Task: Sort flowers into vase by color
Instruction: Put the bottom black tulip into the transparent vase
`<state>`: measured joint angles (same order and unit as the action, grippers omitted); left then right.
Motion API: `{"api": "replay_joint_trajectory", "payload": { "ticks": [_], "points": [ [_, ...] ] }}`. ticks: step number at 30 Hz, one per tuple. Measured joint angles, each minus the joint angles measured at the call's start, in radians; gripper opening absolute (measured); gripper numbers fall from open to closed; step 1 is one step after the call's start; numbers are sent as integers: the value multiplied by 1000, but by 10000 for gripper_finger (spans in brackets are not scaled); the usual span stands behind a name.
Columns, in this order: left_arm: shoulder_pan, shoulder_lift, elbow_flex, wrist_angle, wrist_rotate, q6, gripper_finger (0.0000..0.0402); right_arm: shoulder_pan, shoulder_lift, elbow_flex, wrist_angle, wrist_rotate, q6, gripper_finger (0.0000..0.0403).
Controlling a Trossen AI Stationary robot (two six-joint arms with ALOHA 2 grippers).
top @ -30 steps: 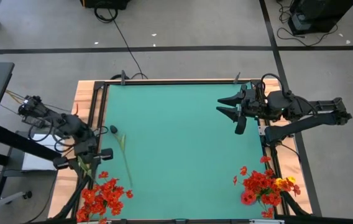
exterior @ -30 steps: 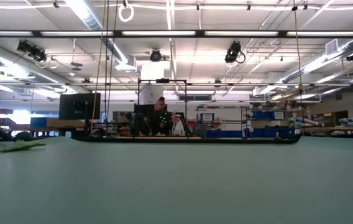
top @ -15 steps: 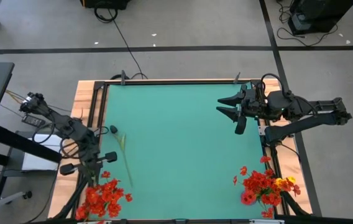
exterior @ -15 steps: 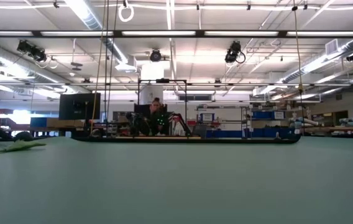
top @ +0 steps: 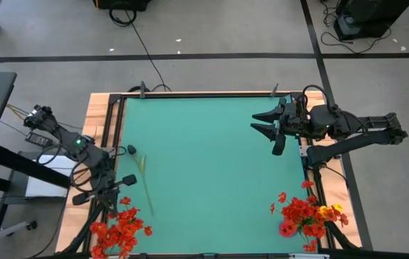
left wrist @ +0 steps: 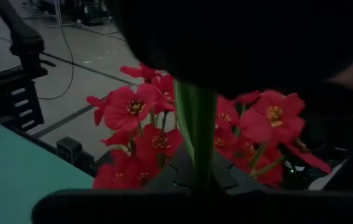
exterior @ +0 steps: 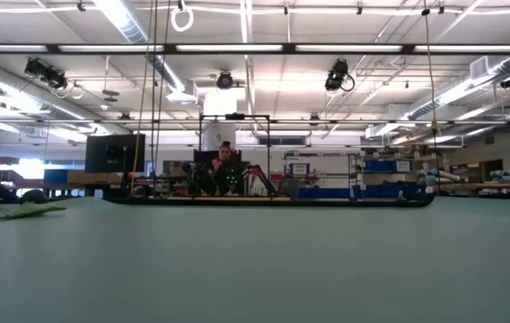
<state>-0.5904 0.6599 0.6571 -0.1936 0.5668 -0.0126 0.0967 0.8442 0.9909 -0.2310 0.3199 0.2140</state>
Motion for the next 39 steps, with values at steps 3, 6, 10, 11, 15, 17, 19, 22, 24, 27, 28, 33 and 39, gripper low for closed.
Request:
{"api": "replay_joint_trajectory", "payload": {
  "ticks": [3, 6, 10, 11, 15, 17, 19, 22, 24, 27, 28, 33, 39],
  "points": [
    [-10, 15, 0, 1, -3, -1, 4, 0, 0, 0, 3, 0, 0, 165],
    [-30, 32, 0, 2, -3, -10, 3, 0, 0, 0, 10, 0, 0, 165],
    [-65, 52, 0, 3, -16, -19, 3, 0, 0, 0, 14, 0, 0, 165],
    [-74, 56, 0, 5, -22, -19, 3, 0, 0, 0, 13, 0, 0, 165],
    [-89, 65, 0, 3, -50, -6, 3, 0, 0, 0, 13, 0, 0, 165],
    [-88, 67, 0, 2, -67, 15, 5, 0, 0, 0, 13, 0, 0, 165],
    [-88, 67, 0, 2, -81, 30, 8, 0, 0, 0, 13, 0, 0, 165],
    [-88, 67, 0, -3, -85, 33, 10, 0, 0, 0, 13, 0, 0, 165],
    [-88, 67, 0, -12, -85, 34, 11, 0, 0, 0, 13, 0, 0, 165],
    [-88, 62, 0, -11, -73, 27, 12, 0, 0, 0, 13, 0, 0, 165],
    [-88, 58, 0, -8, -65, 27, 12, 0, 0, 0, 13, 0, 0, 165],
    [-88, 33, 0, 22, -29, 31, 48, 0, 0, 0, 13, 0, 0, 165],
    [-116, 48, 0, 91, -35, 3, 168, 0, 0, 0, 13, 0, 0, 165]
  ]
}}
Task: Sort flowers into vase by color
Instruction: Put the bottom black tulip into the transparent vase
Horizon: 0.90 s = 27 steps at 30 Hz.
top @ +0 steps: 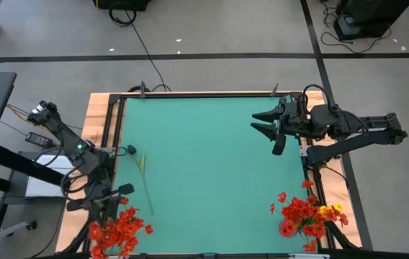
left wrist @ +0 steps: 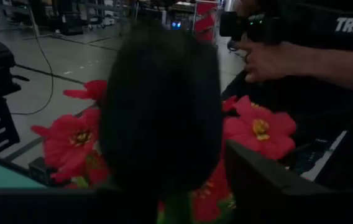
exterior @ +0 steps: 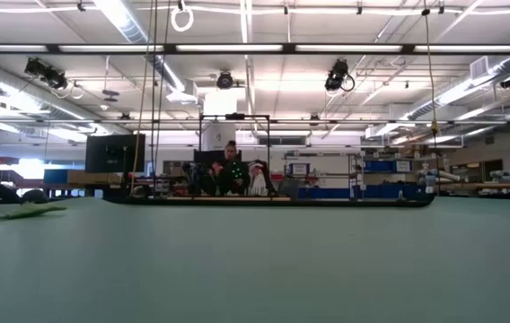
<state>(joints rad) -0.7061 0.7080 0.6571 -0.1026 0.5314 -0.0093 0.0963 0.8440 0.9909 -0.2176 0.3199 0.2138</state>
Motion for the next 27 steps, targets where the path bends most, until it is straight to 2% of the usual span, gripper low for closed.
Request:
{"api": "replay_joint_trajectory", "payload": {
  "ticks": [5, 9, 15, 17, 22, 25, 27],
  "points": [
    [-11, 13, 19, 31, -6, -80, 271, 0, 0, 0, 0, 0, 0, 165],
    [-11, 13, 105, -77, -6, -76, 317, 0, 0, 0, 0, 0, 0, 165],
    [-11, 37, 227, -227, -19, -51, 332, 0, 0, 0, 0, 0, 0, 165],
    [-11, 46, 229, -222, -25, -50, 332, 0, 0, 0, 0, 0, 0, 165],
    [-17, 61, 144, -166, -42, -85, 332, 0, 0, 0, 1, 0, 0, 165],
    [-34, 60, 155, -184, -45, -76, 332, 0, 0, 0, 2, 0, 0, 165],
    [-43, 60, 190, -239, -97, -29, 332, 0, 0, 0, 2, 0, 0, 165]
  ]
}}
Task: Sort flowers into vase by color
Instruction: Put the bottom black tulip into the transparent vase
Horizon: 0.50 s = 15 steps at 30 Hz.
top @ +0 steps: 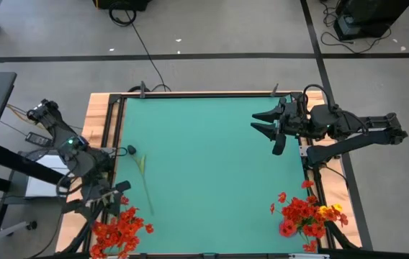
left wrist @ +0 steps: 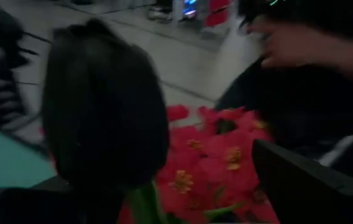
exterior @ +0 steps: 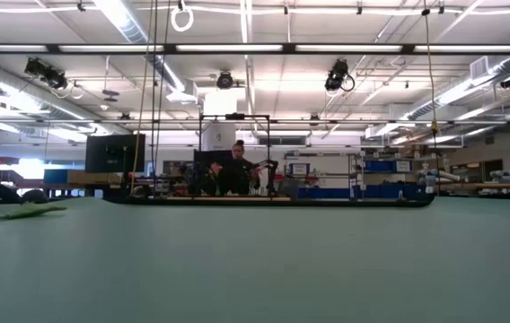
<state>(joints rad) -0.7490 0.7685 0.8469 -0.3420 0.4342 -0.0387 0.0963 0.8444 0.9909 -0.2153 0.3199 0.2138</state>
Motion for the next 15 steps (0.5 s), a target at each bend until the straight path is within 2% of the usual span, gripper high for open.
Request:
{"api": "replay_joint_trajectory", "payload": {
  "ticks": [5, 7, 9, 12, 15],
  "points": [
    [-48, -9, 27, -81, -294, 318, 326, 0, 0, 0, 5, 0, 0, 165],
    [-76, -9, 27, -73, -359, 424, 321, 0, 0, 0, 5, 0, 0, 165],
    [-106, -9, 27, -51, -357, 437, 317, 0, 0, 0, 5, 0, 0, 165],
    [-146, -9, 27, 9, -223, 305, 314, 0, 0, 0, 5, 0, 0, 165],
    [-154, -13, 27, 38, -143, 289, 314, 0, 0, 0, 4, 0, 0, 165]
  ]
}}
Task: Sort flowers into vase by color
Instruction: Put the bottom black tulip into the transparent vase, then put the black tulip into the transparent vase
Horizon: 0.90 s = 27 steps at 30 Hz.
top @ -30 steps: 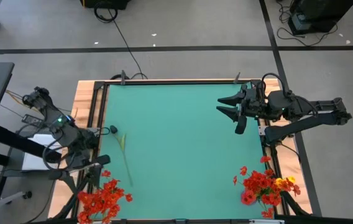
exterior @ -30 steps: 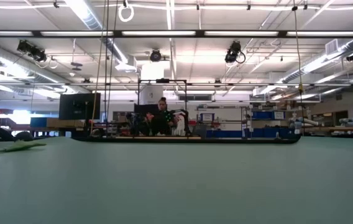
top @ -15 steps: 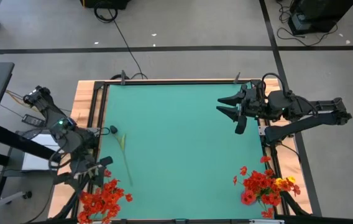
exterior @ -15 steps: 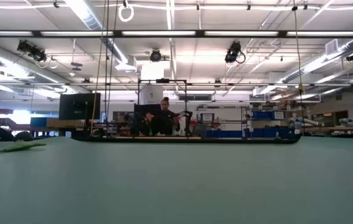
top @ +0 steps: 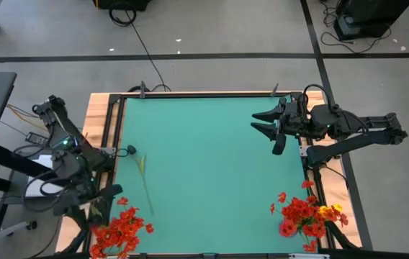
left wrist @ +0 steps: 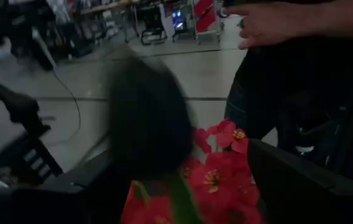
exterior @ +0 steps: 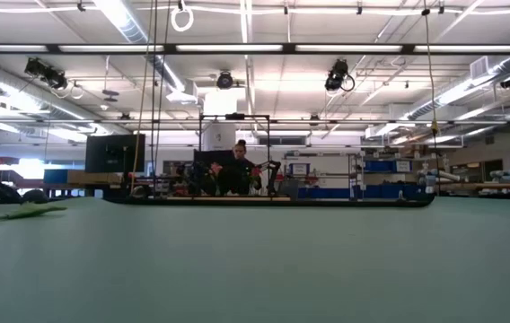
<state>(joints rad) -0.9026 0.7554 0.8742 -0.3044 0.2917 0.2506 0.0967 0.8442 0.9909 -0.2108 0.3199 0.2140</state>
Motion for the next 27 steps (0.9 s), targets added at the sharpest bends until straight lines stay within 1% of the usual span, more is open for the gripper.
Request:
{"api": "replay_joint_trajectory", "payload": {
  "ticks": [3, 5, 7, 12, 14, 16, 18, 20, 23, 25, 27],
  "points": [
    [2, -12, 0, -13, 8, 120, 314, 0, 0, 0, 0, 0, 0, 165],
    [1, -13, 0, -41, -20, 213, 314, 0, 0, 0, 0, 0, 0, 165],
    [1, -14, 0, -48, -52, 225, 314, 0, 0, 0, 0, 0, 0, 165],
    [2, -17, 13, -33, -64, 78, 314, 0, 0, 0, 0, 0, 0, 165],
    [1, -17, 52, -65, -63, 3, 314, 0, 0, 0, 0, 0, 0, 165],
    [3, -17, 111, -136, -84, -47, 314, 0, 0, 0, 0, 0, 0, 165],
    [3, -16, 175, -222, -140, -80, 314, 0, 0, 0, 0, 0, 0, 165],
    [12, -15, 235, -305, -218, -108, 314, 0, 0, 0, 0, 0, 0, 165],
    [57, -18, 295, -396, -324, -154, 314, 0, 0, 0, 0, 0, 0, 165],
    [100, -18, 314, -435, -361, -186, 314, 0, 0, 0, 0, 0, 0, 165],
    [148, -24, 317, -464, -373, -212, 314, 0, 0, 0, 0, 0, 0, 165]
  ]
}}
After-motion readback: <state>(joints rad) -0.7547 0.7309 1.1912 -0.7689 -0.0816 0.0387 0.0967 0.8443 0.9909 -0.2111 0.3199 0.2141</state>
